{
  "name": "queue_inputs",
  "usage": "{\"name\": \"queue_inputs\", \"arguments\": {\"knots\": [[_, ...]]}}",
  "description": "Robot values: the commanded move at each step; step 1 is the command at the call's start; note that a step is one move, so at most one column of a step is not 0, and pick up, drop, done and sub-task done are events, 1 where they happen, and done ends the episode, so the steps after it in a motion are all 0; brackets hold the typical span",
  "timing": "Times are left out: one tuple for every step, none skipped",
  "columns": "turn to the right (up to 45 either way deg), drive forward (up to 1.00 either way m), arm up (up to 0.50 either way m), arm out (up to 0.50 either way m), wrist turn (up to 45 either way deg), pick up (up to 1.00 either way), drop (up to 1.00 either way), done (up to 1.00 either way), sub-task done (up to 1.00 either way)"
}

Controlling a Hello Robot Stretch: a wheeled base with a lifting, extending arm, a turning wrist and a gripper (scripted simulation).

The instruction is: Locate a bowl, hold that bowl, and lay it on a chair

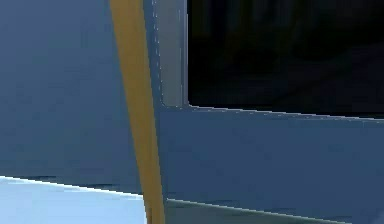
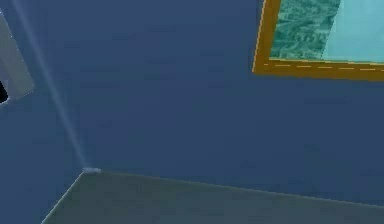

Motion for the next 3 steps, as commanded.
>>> {"name": "queue_inputs", "arguments": {"knots": [[-3.0,0.00,0.00,0.00,0.0,0.00,0.00,0.00,0.00],[0.0,0.15,0.00,0.00,0.0,0.00,0.00,0.00,0.00],[-30.0,0.00,0.00,0.00,0.0,0.00,0.00,0.00,0.00]]}}
